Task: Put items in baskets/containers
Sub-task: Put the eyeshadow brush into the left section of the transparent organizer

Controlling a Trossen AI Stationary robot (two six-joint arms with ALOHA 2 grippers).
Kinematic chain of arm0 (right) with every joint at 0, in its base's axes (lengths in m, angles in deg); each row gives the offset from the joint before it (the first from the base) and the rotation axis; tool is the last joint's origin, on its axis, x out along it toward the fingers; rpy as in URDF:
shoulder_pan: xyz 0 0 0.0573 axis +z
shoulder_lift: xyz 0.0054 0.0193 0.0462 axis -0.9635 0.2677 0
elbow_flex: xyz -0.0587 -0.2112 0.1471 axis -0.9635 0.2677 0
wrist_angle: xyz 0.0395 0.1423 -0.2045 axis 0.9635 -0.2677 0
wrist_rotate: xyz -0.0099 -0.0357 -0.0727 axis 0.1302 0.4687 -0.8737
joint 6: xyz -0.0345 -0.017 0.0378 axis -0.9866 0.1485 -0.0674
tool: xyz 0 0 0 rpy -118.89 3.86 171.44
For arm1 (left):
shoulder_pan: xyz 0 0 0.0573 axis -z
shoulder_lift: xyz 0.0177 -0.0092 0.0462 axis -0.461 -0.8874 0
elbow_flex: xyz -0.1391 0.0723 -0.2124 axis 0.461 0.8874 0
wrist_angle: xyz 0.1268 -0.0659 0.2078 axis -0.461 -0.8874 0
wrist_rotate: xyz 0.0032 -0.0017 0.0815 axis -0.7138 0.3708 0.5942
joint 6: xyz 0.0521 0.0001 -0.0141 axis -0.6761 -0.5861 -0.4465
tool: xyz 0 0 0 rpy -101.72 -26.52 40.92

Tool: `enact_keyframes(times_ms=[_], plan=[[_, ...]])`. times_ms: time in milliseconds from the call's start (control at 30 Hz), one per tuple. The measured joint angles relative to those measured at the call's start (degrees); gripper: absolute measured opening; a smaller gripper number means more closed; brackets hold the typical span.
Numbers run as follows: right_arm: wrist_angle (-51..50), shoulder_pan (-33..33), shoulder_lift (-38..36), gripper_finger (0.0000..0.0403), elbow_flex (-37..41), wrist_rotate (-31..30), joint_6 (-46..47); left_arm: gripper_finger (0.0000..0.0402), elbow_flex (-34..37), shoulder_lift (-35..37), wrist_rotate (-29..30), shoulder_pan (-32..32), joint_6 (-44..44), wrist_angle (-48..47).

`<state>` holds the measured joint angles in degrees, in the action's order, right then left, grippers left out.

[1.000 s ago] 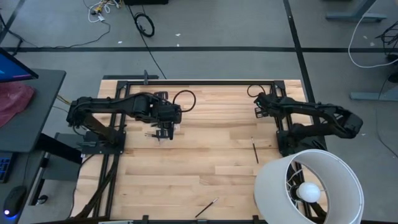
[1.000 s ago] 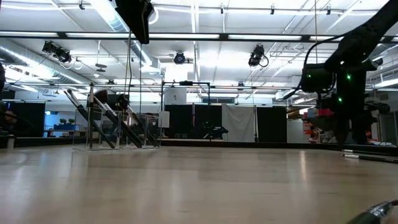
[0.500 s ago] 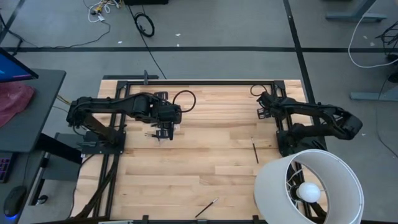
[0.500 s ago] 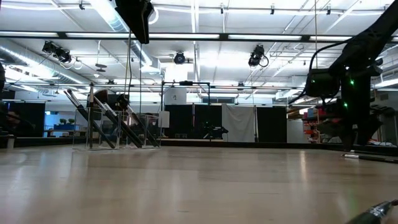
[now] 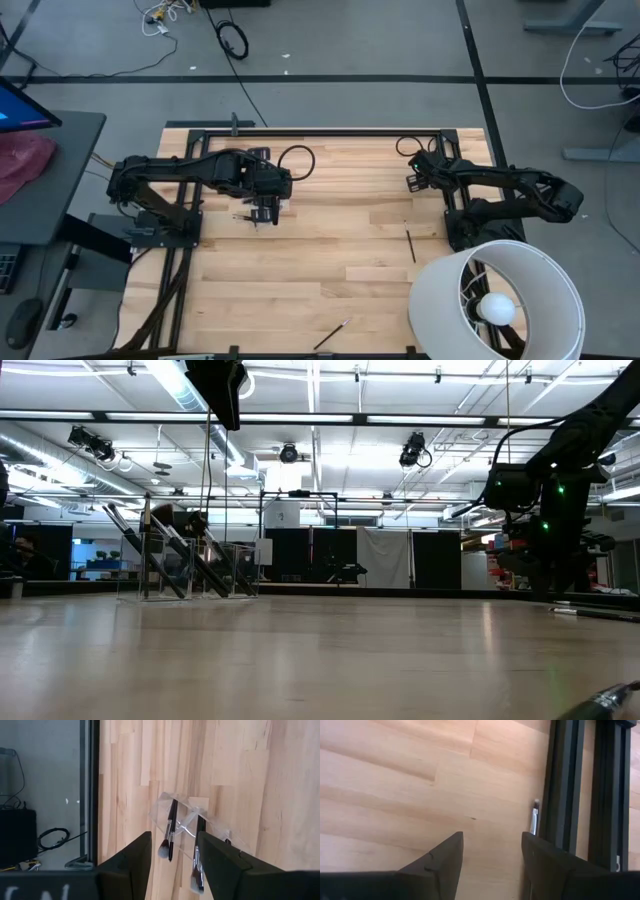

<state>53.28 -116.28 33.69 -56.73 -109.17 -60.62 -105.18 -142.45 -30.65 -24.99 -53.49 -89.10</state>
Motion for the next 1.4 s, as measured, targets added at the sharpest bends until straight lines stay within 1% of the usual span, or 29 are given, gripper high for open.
enact_keyframes(times_ms=[200, 500, 633, 800, 967, 1100, 1200, 1300, 1400], plan=[[-1.4, -0.7, 0.8, 0.0206, 0.0, -0.3, -0.1, 0.0167, 0.0, 0.0, -1.9, 0.0, 0.1, 0.0], [-1.7, -5.4, 5.5, 0.0206, -0.4, 0.4, -2.0, 0.0167, 0.0, 0.0, -2.0, 0.0, 1.2, 0.0], [-1.4, -7.6, 5.8, 0.0206, -0.5, 2.4, -2.8, 0.0167, 0.0, 0.0, -3.1, 0.0, 1.2, 0.0], [-0.3, -10.6, 5.8, 0.0206, -0.5, 5.0, 2.0, 0.0167, 0.0, 0.0, -4.5, 0.0, 1.6, 0.0], [-0.1, -12.7, 5.8, 0.0206, -0.9, 7.4, 0.8, 0.0167, 0.0, 0.0, -6.8, 0.0, 2.6, 0.0], [-0.7, -15.0, 5.8, 0.0205, -1.4, 11.7, -3.3, 0.0167, 0.0, 0.0, -7.5, 0.0, 2.6, 0.0], [-1.1, -17.4, 5.8, 0.0205, -1.8, 14.9, -4.8, 0.0167, 0.0, 0.0, -7.5, 0.0, 3.0, -0.1], [-1.2, -20.9, 5.8, 0.0205, -2.4, 20.3, -9.5, 0.0167, 0.0, 0.0, -7.5, 0.0, 4.1, -0.2], [-1.6, -23.1, 6.0, 0.0205, -3.1, 23.9, -13.1, 0.0167, 0.0, 0.0, -7.9, 0.0, 4.4, -1.0]])
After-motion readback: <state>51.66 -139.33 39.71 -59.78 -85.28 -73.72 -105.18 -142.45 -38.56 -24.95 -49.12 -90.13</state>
